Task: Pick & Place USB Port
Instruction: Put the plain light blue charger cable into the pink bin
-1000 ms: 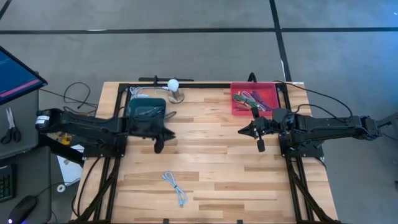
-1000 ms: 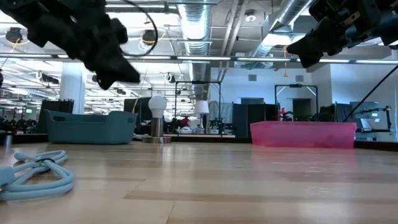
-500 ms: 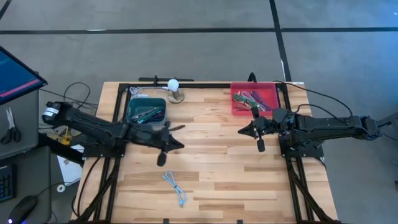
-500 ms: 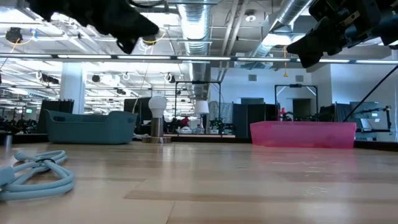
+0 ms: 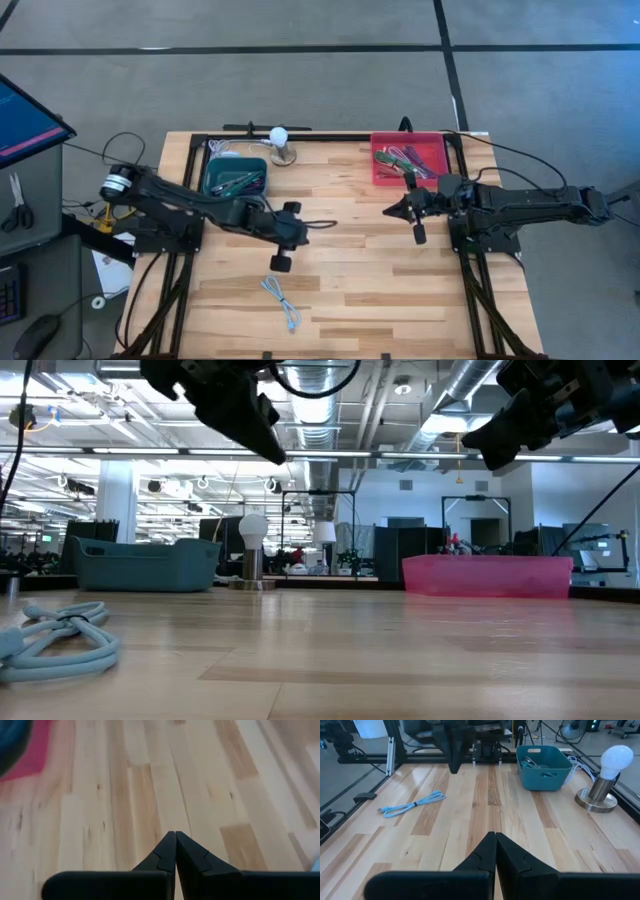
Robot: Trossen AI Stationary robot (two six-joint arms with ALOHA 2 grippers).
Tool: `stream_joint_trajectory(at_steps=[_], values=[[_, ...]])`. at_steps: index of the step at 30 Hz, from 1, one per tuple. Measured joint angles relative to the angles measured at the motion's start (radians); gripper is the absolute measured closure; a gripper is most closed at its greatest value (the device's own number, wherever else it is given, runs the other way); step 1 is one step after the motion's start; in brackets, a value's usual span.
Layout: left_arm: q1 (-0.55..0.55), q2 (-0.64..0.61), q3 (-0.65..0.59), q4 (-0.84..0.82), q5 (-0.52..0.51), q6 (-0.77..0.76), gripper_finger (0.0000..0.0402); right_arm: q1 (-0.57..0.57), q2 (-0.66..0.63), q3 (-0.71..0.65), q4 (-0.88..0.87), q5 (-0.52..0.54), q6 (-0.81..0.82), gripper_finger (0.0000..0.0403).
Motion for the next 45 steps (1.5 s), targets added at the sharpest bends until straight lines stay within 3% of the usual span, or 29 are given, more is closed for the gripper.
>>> stream_joint_trajectory(at_steps=[4, 11, 20, 30, 45], values=[[-0.035, 0.032, 0.055, -0.127, -0.015, -0.021, 0.0394, 0.000, 0.000, 0.000, -0.023, 0.000, 0.000, 0.0403], [-0.114, 0.048, 0.054, -0.141, -0.035, -0.033, 0.0394, 0.000, 0.000, 0.000, -0.029, 0.001, 0.001, 0.0403], [-0.209, 0.131, 0.050, -0.209, -0.047, -0.195, 0.0394, 0.000, 0.000, 0.000, -0.034, 0.003, 0.038, 0.0403], [-0.238, 0.156, 0.050, -0.305, -0.001, -0.211, 0.0385, 0.000, 0.008, 0.000, -0.041, 0.025, 0.061, 0.0403], [-0.250, 0.195, 0.046, -0.326, 0.062, -0.340, 0.0279, 0.000, 0.114, 0.000, 0.000, 0.052, 0.062, 0.0403]])
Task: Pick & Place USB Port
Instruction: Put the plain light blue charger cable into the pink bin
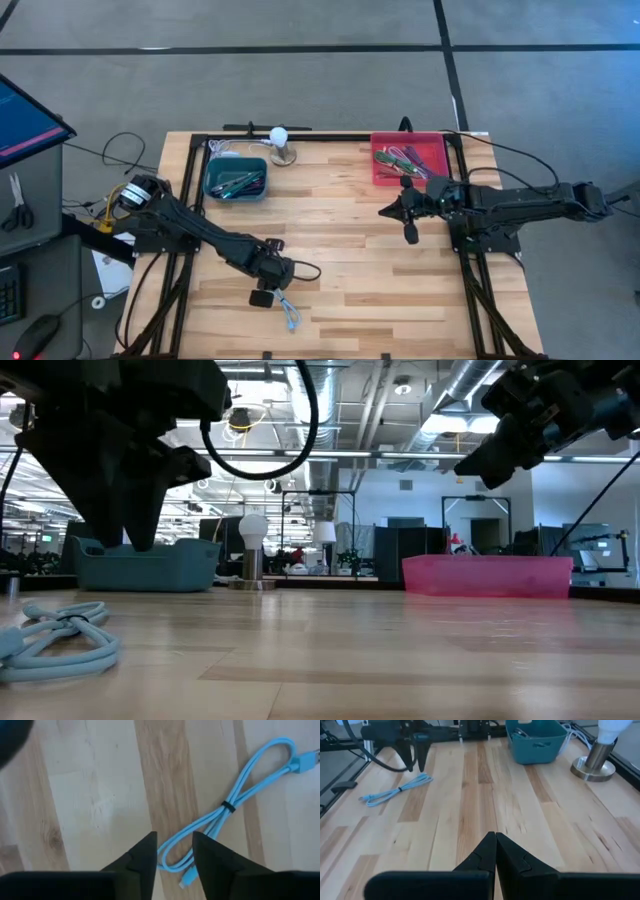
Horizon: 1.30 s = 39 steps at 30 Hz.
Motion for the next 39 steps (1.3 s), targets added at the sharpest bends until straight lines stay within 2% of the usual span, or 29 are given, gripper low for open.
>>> stream_joint_trajectory(at_steps=[9, 14, 27, 34, 39], values=[[-0.001, 0.053, 0.000, 0.005, -0.003, -0.030, 0.0230, 0.000, 0.009, 0.000, 0.037, 0.000, -0.002, 0.0403], [-0.001, 0.113, 0.000, 0.002, -0.003, -0.024, 0.0225, 0.000, 0.008, 0.000, 0.043, 0.000, -0.002, 0.0403], [-0.002, 0.154, 0.001, 0.015, 0.014, -0.022, 0.0255, 0.000, 0.008, 0.000, 0.043, -0.001, -0.002, 0.0403], [-0.002, 0.142, -0.097, 0.128, 0.010, -0.030, 0.0275, 0.000, 0.008, 0.000, 0.042, -0.001, -0.002, 0.0403], [0.003, 0.132, -0.121, 0.154, 0.009, -0.030, 0.0303, 0.000, 0.008, 0.000, 0.042, -0.001, -0.002, 0.0403]])
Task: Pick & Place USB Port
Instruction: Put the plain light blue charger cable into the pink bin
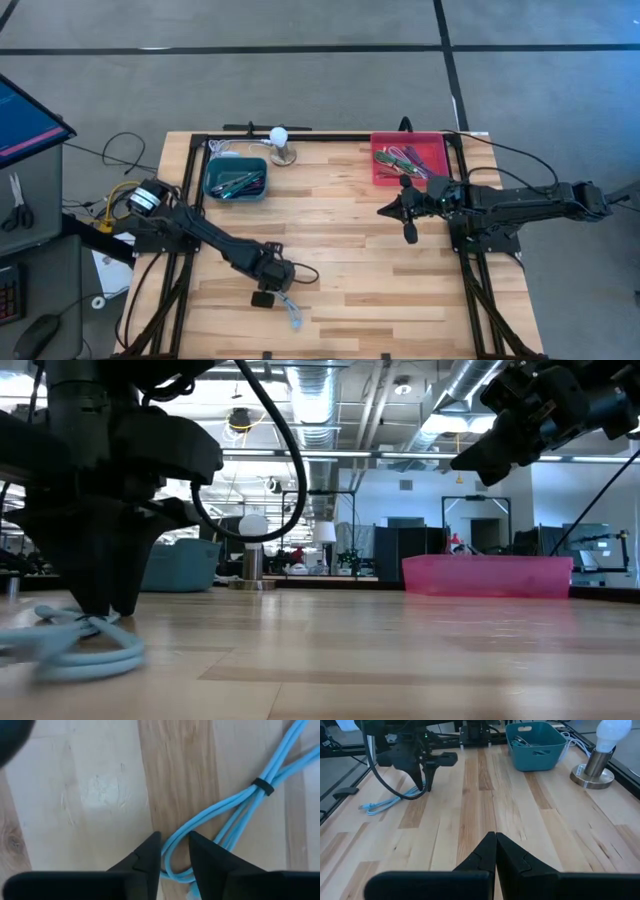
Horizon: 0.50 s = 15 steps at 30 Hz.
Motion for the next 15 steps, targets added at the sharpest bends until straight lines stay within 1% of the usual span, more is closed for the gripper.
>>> stream_joint_trajectory(at_steps=[4, 8, 10, 15], values=[[0.016, -0.026, -0.011, 0.013, 0.001, 0.000, 0.0337, 0.000, 0.000, 0.000, 0.000, 0.000, 0.000, 0.0403], [0.030, -0.059, -0.013, 0.019, -0.005, -0.001, 0.0386, 0.000, 0.000, 0.000, 0.000, 0.000, 0.000, 0.0403], [0.034, -0.066, -0.013, 0.019, -0.006, 0.000, 0.0394, 0.000, 0.000, 0.000, 0.000, 0.000, 0.000, 0.0403], [0.037, -0.067, -0.014, 0.025, -0.027, 0.000, 0.0399, 0.000, 0.000, 0.000, 0.000, 0.000, 0.000, 0.0403]])
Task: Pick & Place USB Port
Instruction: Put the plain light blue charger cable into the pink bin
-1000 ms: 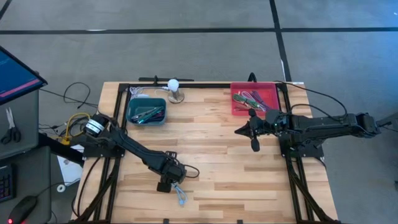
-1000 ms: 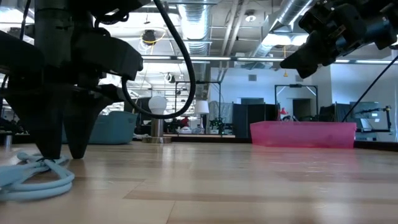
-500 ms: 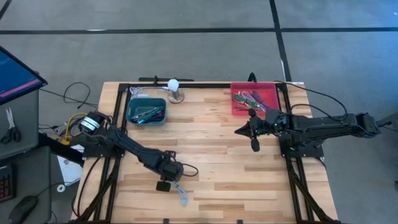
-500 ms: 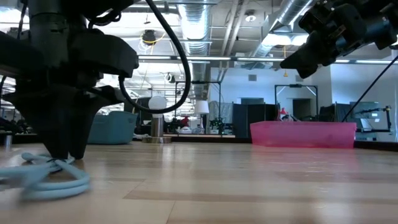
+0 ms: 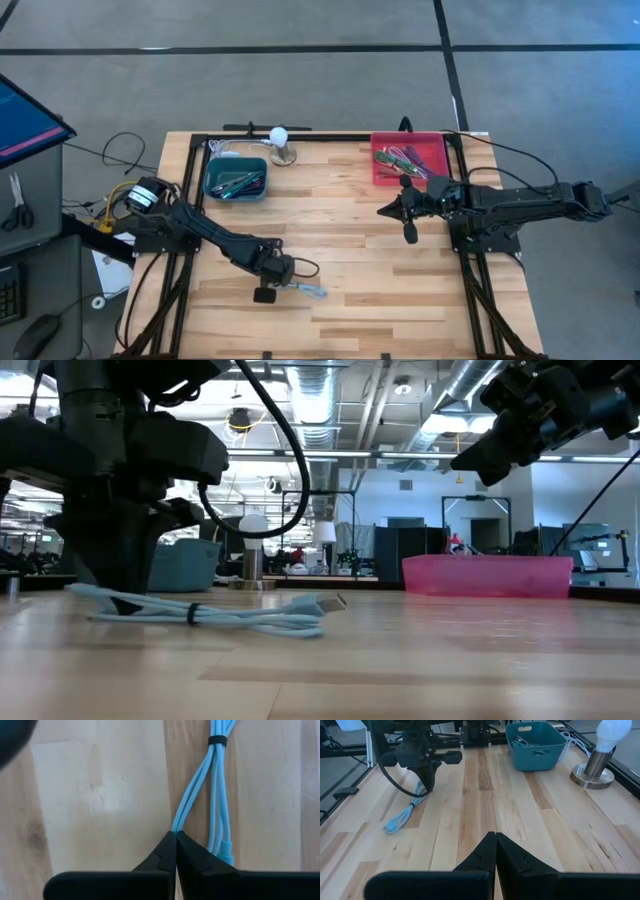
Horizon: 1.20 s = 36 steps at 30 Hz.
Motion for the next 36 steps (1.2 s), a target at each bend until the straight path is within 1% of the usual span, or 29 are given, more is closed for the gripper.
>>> stream_joint_trajectory(at_steps=[6, 10, 14, 19, 22, 25, 28, 32, 36], values=[[0.005, -0.004, 0.000, 0.017, -0.090, 0.000, 0.0400, 0.000, 0.000, 0.000, -0.001, 0.000, 0.000, 0.0403], [0.012, -0.046, -0.002, 0.019, -0.145, -0.018, 0.0400, 0.000, 0.000, 0.000, -0.003, 0.000, -0.008, 0.0403], [0.013, -0.129, -0.002, 0.022, -0.200, -0.019, 0.0400, 0.000, 0.000, 0.000, -0.007, 0.000, -0.008, 0.0403], [0.013, -0.274, 0.000, 0.023, -0.327, -0.018, 0.0401, 0.000, 0.000, 0.000, -0.009, 0.000, -0.008, 0.0403], [0.014, -0.345, 0.001, 0.023, -0.366, -0.017, 0.0401, 0.000, 0.000, 0.000, -0.009, 0.000, -0.008, 0.0403], [0.013, -0.375, 0.001, 0.023, -0.364, -0.016, 0.0401, 0.000, 0.000, 0.000, -0.010, 0.000, -0.008, 0.0403], [0.013, -0.363, -0.001, 0.027, -0.316, -0.015, 0.0401, 0.000, 0.000, 0.000, -0.010, 0.000, -0.008, 0.0403], [0.014, -0.285, -0.016, 0.040, -0.251, -0.015, 0.0401, 0.000, 0.000, 0.000, -0.010, 0.000, -0.008, 0.0403], [0.020, -0.194, -0.015, 0.164, -0.163, -0.014, 0.0398, 0.000, 0.000, 0.000, -0.009, 0.000, -0.008, 0.0403]])
